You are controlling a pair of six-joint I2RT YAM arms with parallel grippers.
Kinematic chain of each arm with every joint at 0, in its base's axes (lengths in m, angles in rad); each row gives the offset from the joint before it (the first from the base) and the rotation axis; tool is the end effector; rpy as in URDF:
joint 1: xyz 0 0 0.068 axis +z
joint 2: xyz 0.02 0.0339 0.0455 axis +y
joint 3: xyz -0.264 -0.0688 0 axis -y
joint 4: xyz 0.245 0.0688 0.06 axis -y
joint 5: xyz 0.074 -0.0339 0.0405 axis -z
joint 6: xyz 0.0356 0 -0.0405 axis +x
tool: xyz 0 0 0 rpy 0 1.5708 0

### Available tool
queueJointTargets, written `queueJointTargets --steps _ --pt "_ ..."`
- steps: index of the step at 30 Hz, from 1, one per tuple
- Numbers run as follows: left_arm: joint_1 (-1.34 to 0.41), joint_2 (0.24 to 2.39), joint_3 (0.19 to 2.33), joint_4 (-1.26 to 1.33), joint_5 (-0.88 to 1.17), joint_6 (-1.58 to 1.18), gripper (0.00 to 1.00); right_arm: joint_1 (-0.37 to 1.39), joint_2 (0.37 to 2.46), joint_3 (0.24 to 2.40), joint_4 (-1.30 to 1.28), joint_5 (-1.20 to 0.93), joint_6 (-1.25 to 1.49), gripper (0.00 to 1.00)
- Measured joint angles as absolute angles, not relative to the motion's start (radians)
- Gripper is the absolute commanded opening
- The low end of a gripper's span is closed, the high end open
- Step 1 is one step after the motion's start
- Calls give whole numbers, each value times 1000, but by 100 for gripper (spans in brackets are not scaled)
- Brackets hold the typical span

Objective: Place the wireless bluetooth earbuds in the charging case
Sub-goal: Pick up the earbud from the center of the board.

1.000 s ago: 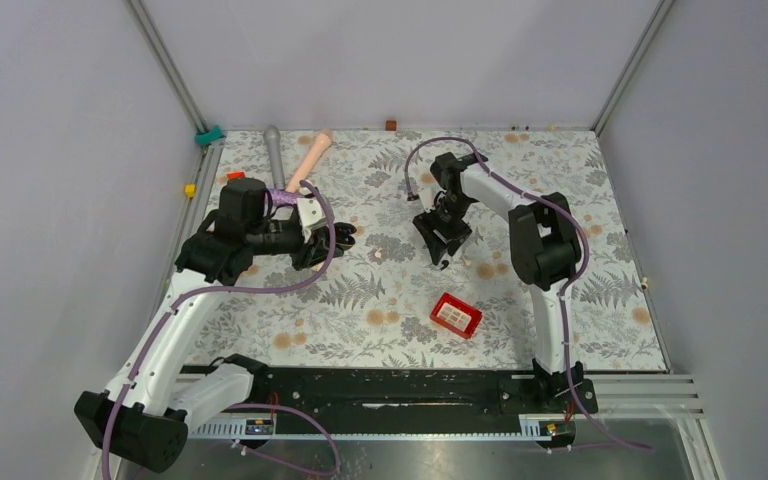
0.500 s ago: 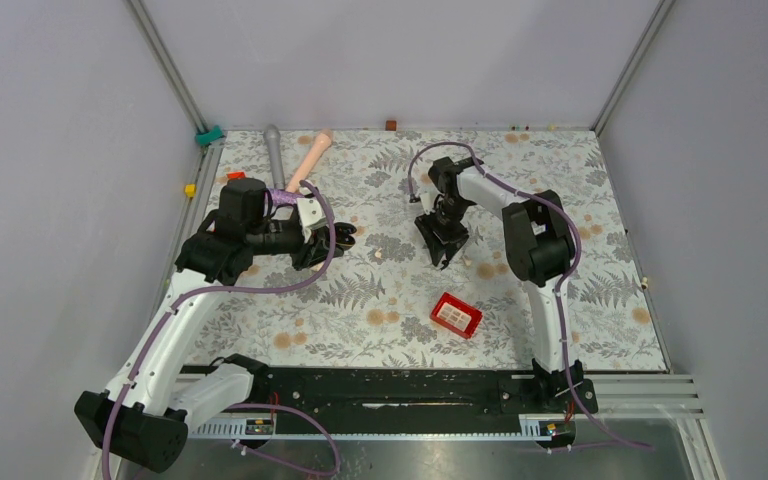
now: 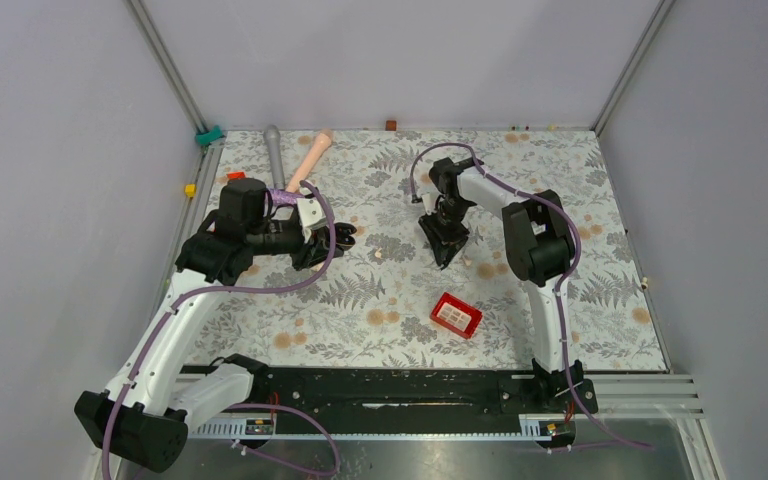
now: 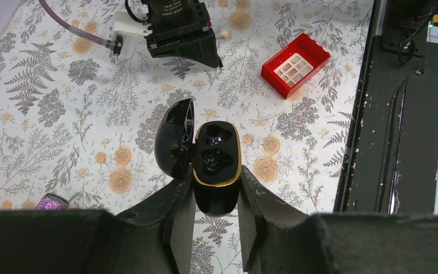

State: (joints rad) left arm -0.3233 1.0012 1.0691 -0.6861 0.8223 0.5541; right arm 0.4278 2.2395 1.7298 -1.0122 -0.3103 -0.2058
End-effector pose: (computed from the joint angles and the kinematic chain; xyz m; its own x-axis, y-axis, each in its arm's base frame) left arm 0.1795 -0.0876 0.3554 -0.0556 0.3963 -0.9164 0.9545 0.2905 0.0677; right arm 0.3886 0.1891 0.1457 -0.8061 -0.5814 -0.1102 -0.5857 0.7574 0.2886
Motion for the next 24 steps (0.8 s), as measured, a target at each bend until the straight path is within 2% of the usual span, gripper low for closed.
queueJointTargets --steps 4,10,17,24 --pt "-323 1001 1069 -686 822 556 0 424 2239 1726 -1008 -308 -199 35" --pt "-323 1001 1069 -686 822 558 0 419 2239 1723 -1000 -308 -184 20" --pt "-323 1002 1067 -678 823 553 0 417 2199 1688 -944 -318 -183 19" --pt "-324 1044 1050 -626 822 505 0 417 2006 1631 -854 -334 -207 18"
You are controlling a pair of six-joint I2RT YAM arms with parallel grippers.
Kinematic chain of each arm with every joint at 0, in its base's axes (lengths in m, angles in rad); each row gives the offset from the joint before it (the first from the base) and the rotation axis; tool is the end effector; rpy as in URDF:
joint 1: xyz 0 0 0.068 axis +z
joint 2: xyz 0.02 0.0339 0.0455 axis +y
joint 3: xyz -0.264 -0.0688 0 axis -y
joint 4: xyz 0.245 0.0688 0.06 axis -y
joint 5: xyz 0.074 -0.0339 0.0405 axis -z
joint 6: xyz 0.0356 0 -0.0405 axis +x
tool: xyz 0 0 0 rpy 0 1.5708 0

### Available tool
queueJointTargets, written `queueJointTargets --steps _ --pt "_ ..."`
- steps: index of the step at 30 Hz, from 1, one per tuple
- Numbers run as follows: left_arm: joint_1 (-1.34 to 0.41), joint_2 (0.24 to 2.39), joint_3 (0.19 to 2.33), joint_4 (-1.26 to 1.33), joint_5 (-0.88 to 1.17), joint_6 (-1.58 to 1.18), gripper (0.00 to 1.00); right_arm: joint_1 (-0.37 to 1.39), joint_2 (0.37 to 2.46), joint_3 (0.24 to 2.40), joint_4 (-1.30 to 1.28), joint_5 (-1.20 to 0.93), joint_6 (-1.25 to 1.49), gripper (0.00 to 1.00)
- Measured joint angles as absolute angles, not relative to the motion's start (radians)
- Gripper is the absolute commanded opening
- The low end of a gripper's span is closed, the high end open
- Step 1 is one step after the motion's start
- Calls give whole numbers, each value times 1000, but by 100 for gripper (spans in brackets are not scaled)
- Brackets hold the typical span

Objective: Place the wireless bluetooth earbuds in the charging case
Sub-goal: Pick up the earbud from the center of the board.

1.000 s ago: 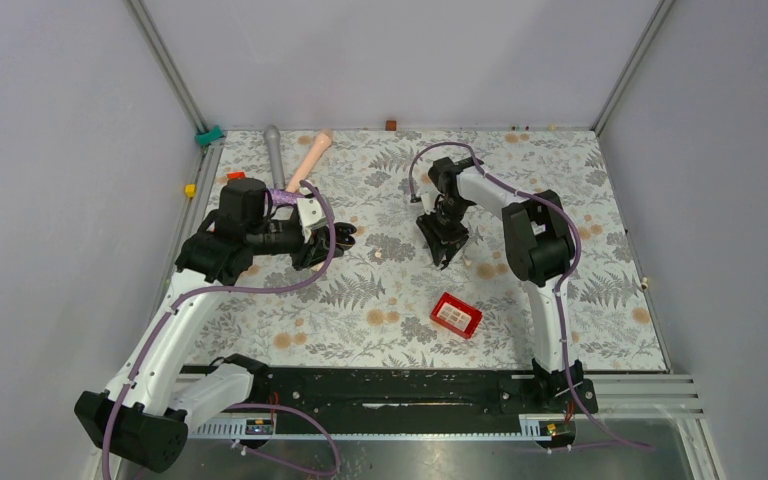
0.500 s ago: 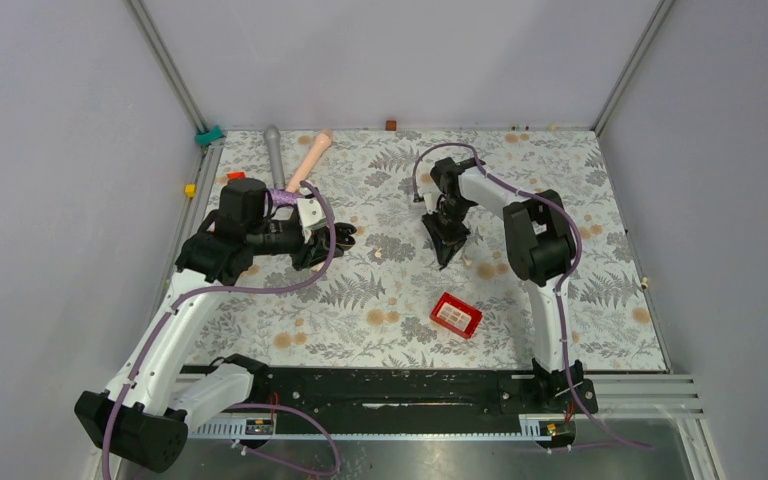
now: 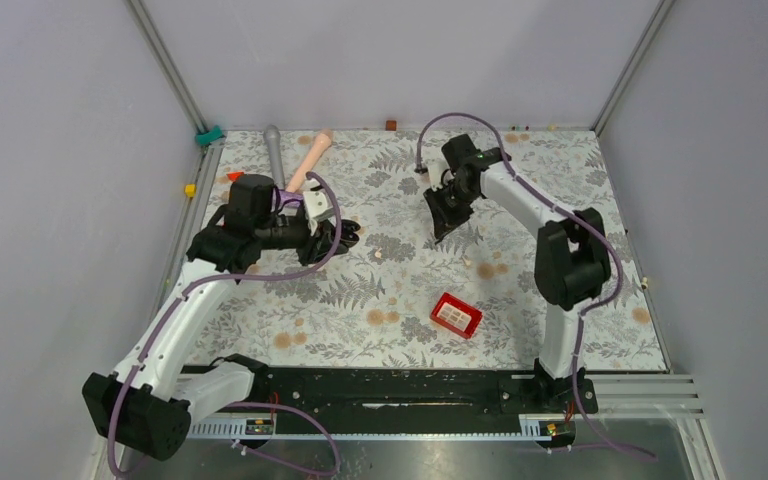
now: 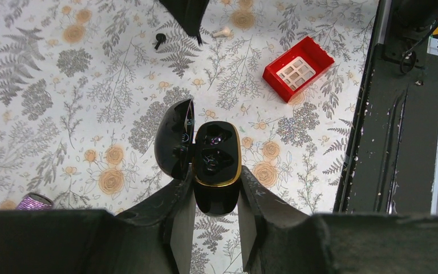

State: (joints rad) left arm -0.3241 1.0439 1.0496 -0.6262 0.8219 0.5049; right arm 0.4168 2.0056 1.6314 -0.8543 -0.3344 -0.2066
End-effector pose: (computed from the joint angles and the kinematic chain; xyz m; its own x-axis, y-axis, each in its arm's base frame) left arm 0.1925 -0.0922 0.3460 -0.1043 0.3825 -0.9181 0.9508 0.3092 0.0208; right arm 0.3769 0.1796 0.2178 -0.7439 -0.5413 -0.3919 -0.6496 0.7235 0.2337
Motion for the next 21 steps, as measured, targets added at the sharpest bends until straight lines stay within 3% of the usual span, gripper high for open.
queueJointTargets --steps 12,21 --pt "-416 1191 1063 -560 735 421 0 548 1575 1502 -664 -163 -359 21" --pt "-439 1336 1165 -579 796 406 0 676 1401 1482 -575 -63 -419 22"
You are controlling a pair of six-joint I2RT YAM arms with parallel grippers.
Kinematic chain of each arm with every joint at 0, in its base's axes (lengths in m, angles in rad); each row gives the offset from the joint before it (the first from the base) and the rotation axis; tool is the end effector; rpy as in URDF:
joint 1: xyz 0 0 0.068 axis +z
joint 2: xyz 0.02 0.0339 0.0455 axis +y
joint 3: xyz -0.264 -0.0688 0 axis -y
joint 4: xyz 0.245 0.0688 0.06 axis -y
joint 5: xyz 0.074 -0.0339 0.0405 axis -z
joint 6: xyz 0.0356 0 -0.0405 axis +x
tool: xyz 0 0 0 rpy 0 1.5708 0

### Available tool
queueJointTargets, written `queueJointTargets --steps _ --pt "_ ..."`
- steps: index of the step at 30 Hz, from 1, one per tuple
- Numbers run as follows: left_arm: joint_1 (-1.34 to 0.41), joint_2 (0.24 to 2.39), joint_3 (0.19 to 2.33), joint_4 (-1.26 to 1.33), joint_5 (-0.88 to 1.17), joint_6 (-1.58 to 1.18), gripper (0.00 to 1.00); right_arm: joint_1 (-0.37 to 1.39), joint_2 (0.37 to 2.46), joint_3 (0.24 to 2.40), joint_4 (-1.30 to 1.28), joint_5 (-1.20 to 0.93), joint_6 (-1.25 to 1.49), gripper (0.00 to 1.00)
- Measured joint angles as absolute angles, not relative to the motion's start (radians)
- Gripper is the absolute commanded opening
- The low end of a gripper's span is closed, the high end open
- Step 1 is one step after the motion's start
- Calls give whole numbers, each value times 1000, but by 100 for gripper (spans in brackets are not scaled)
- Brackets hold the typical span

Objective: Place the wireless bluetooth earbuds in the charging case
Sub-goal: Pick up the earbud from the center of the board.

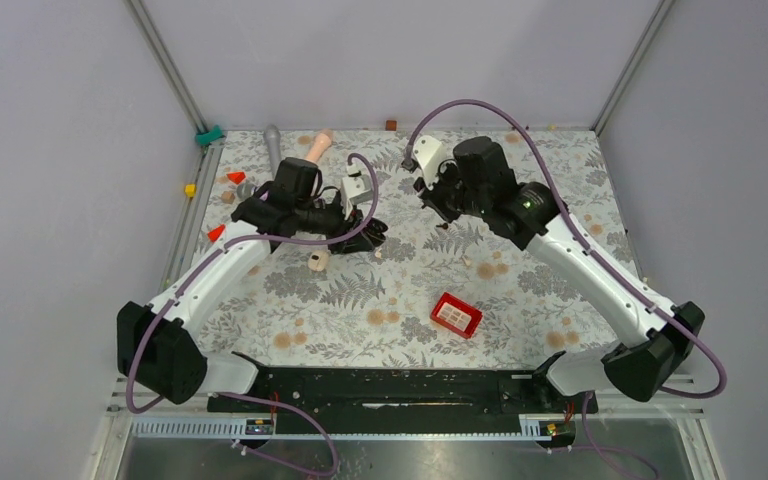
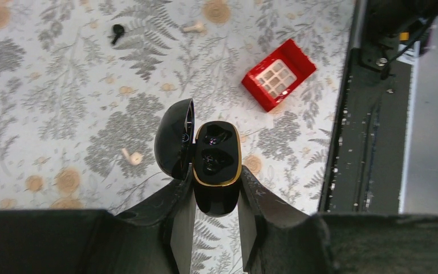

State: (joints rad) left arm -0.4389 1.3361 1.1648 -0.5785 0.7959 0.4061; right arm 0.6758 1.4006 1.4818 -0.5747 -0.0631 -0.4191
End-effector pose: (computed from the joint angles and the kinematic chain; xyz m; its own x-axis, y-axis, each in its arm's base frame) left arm 0.2450 -0.1431 0.3202 -0.2623 0.4285 -0.8647 0.9517 0.2633 -0.1582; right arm 0.2413 0.1963 0.4015 -0.0659 -0.5734 -0.8166 -0.7602 0.5590 -0.3311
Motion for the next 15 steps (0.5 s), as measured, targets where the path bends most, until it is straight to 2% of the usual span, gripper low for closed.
queueJointTargets --steps 15 --pt "-462 1357 1166 -585 1062 359 1 796 1328 1306 -429 -80 -419 22"
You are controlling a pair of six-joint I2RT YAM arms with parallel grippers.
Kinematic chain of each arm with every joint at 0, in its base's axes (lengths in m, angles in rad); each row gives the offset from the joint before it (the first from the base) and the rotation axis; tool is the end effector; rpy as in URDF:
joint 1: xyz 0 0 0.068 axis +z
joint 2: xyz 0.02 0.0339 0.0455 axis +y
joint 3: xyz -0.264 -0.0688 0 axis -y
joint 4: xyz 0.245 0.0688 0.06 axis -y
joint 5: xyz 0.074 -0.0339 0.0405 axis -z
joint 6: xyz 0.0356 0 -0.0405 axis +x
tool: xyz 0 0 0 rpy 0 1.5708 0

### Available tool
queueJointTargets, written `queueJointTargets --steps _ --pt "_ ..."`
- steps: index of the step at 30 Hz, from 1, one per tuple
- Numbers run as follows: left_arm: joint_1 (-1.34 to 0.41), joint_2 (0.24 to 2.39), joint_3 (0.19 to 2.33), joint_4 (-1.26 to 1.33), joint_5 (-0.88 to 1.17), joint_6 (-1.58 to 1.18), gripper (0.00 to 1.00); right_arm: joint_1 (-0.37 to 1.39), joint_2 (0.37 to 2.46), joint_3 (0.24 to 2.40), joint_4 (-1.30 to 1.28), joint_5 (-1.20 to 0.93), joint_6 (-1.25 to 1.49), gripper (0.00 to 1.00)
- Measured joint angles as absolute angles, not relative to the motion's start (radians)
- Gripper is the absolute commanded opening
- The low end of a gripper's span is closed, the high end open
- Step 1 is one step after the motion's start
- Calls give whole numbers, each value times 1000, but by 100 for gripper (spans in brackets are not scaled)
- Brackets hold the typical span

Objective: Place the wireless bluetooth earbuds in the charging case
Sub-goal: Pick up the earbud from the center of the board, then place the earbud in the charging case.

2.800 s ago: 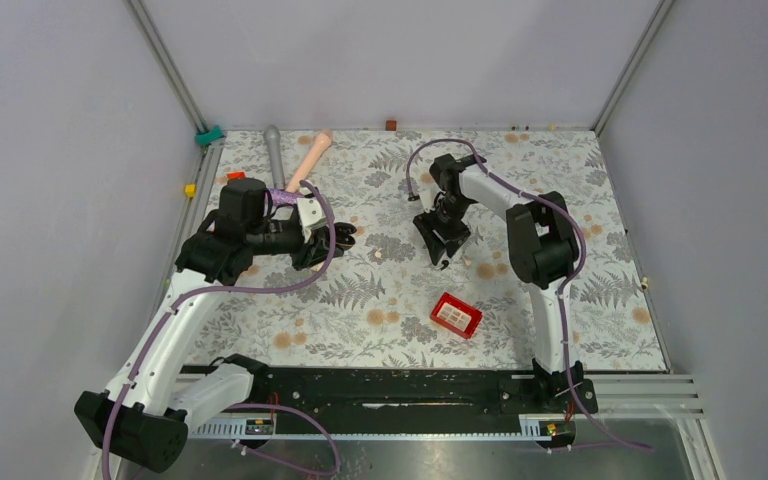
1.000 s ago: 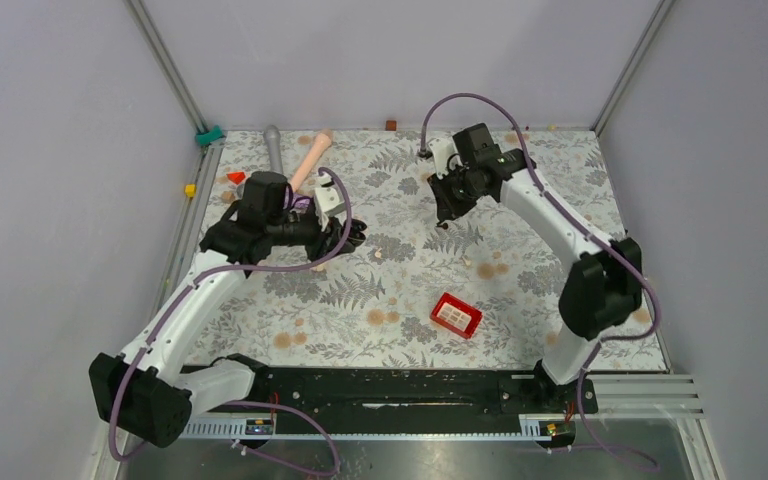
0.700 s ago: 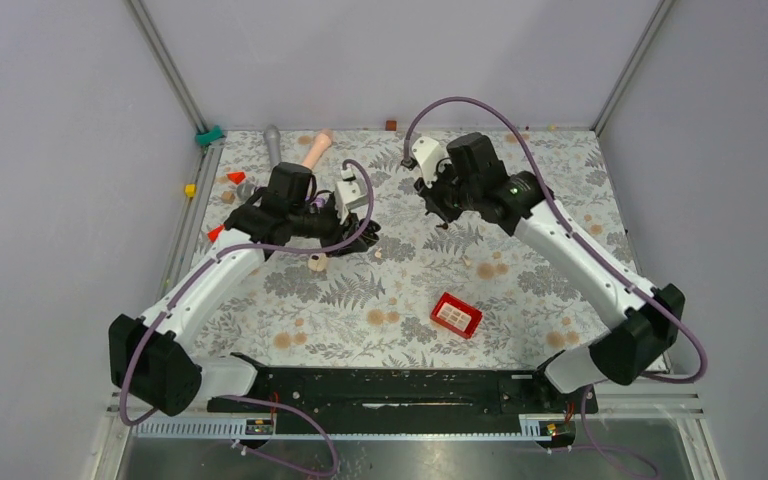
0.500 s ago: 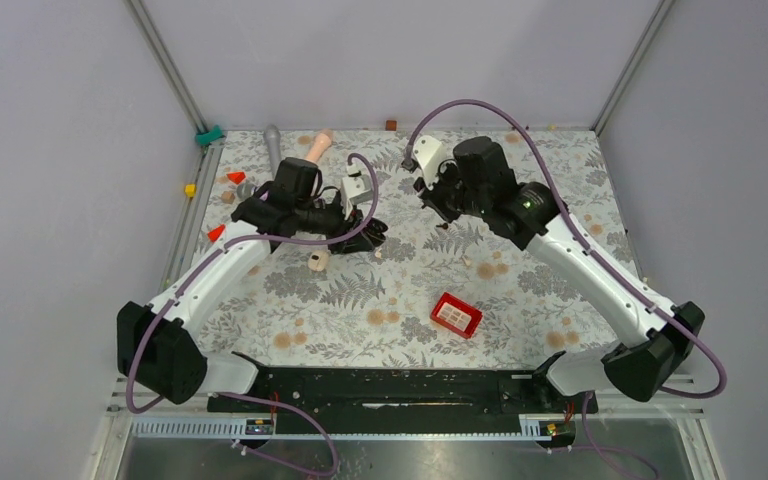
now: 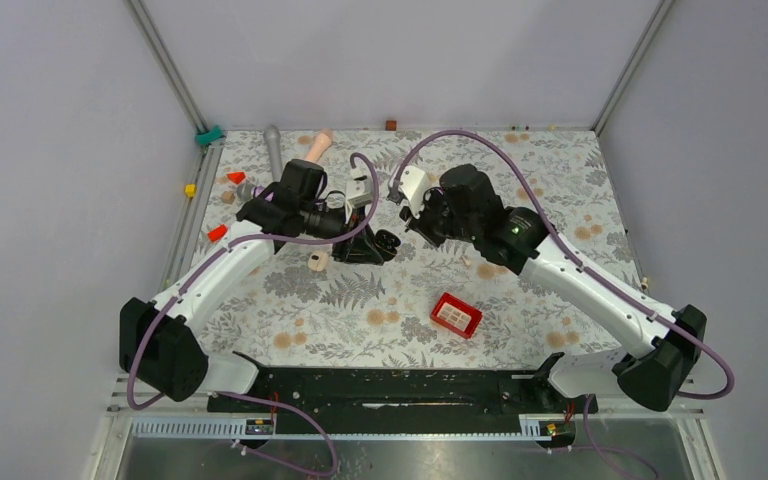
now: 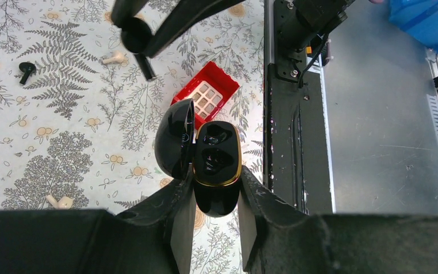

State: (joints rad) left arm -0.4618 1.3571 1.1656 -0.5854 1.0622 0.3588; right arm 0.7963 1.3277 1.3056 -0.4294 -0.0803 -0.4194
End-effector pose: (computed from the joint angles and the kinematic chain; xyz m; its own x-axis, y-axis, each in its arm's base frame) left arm 0.2378 -0.1531 0.3197 -0.3157 0.3481 -0.8827 0.9456 0.0387 -0.3229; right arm 0.2086 0.2173 0.3765 0.0320 -0.5477 -0.8361 -0.8211 0.4626 -0.3344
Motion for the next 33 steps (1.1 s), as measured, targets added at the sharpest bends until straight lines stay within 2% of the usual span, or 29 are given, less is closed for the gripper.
queueJointTargets --steps 16,33 --pt "-462 1410 1165 -563 1051 287 0 886 1281 1260 -386 -87 -469 21" --pt "-461 1410 1164 -554 1065 280 0 969 1292 1217 -333 38 -562 20"
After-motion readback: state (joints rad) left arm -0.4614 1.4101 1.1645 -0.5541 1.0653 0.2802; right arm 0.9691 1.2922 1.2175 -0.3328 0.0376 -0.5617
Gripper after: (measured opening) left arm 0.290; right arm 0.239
